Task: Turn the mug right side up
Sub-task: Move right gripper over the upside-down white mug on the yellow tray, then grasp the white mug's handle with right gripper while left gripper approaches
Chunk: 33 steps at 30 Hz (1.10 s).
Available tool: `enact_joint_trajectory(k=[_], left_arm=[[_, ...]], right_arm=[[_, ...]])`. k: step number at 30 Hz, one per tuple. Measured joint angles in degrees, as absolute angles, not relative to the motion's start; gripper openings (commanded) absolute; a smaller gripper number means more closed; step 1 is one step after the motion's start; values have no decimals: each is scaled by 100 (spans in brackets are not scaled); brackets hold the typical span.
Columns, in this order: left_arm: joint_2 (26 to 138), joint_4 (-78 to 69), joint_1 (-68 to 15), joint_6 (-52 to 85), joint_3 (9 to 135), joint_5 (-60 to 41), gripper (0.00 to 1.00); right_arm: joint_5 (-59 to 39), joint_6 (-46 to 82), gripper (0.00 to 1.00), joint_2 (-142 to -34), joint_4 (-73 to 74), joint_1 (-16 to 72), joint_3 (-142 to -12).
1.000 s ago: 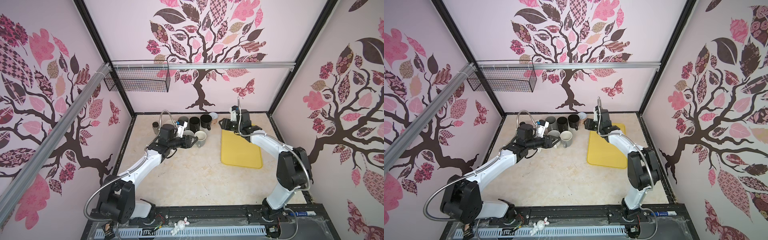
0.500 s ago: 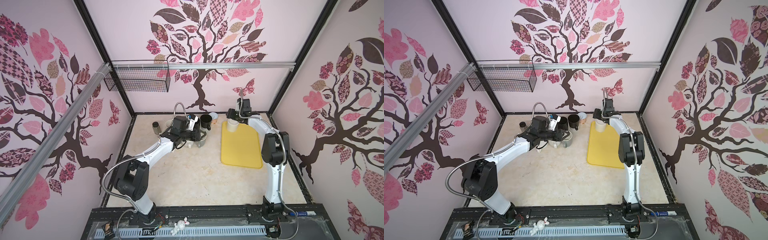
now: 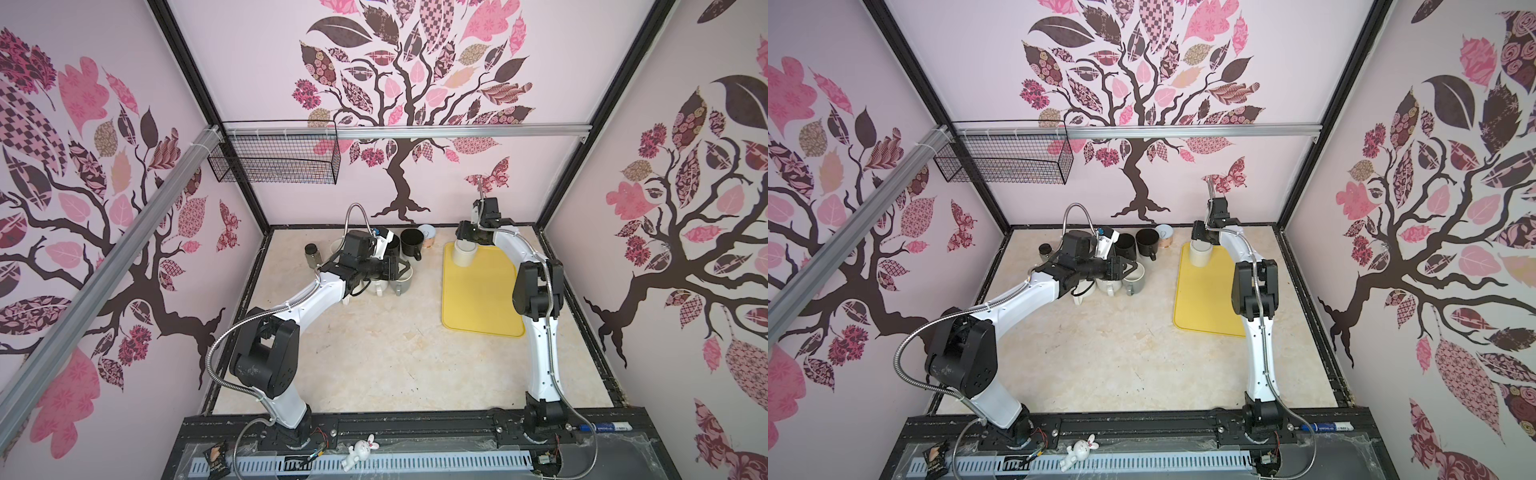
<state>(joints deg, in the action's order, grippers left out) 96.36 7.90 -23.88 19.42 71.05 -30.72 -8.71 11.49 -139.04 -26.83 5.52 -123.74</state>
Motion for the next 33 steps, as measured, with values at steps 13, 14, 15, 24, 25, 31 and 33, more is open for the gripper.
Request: enact_joint_trajectory(k=[13,14,15,24,25,31,33], left_arm=[[9520,829,-2652,1944,7096,-3114,53],[9520,838,-2762,1942,7096,-3111,53],[9520,849,-2845,1940,7096,-3111,53],[9524,958,-3680,1839,7096,-2963,52],[9544,956,-3804,1822,7102,-2934,51],[10071,943,-4751,1758,7275,-2821,44],[10350,899,-5022,1754,7325,-2816,43]], right_arm=[[-1166,1337,53,-12230,-1599,550,-9310],[-1170,1378,53,-12040,-1551,550,-9021],[-1170,1404,53,-11896,-1496,550,-8794],[-1306,1533,58,-10602,-1328,550,-6989],[-1321,1544,59,-10551,-1402,550,-6949],[-1428,1599,62,-10394,-1791,471,-6855],[-1553,1636,62,-10355,-1837,342,-6779]])
